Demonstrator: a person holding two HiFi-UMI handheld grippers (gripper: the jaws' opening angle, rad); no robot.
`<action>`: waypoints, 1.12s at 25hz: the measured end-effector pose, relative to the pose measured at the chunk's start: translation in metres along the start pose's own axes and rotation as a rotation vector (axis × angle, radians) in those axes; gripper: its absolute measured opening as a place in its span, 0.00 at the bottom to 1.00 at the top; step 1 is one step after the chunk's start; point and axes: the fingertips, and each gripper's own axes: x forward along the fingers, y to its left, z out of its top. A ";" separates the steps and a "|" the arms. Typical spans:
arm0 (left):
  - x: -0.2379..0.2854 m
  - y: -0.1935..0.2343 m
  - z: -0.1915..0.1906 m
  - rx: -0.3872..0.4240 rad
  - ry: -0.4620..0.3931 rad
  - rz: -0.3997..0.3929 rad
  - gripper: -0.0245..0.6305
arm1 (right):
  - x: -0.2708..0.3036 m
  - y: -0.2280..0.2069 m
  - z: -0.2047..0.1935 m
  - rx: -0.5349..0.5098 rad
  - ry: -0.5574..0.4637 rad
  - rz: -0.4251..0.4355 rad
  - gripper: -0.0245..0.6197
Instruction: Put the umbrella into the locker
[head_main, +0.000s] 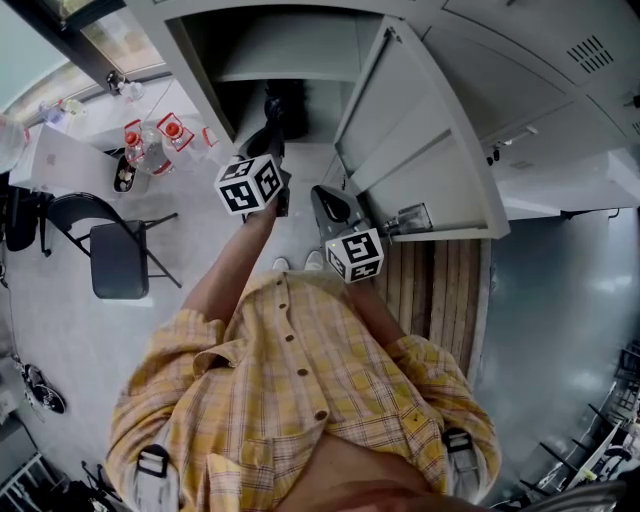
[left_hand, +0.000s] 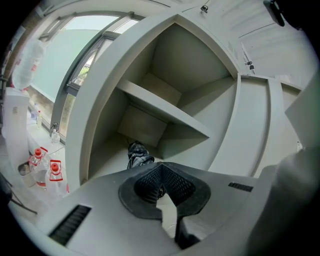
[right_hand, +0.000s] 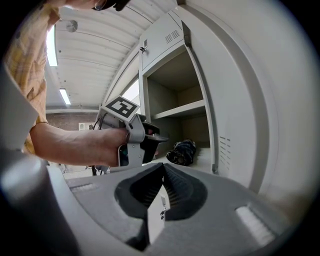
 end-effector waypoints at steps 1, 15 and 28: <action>-0.002 0.000 -0.001 0.008 0.001 -0.002 0.05 | 0.000 0.000 0.000 -0.002 0.000 0.000 0.04; -0.013 -0.009 -0.019 0.052 0.023 -0.056 0.05 | 0.000 0.000 0.004 0.004 -0.008 0.004 0.04; -0.023 -0.012 -0.031 0.062 0.039 -0.101 0.05 | 0.003 0.000 0.006 0.008 -0.018 0.010 0.04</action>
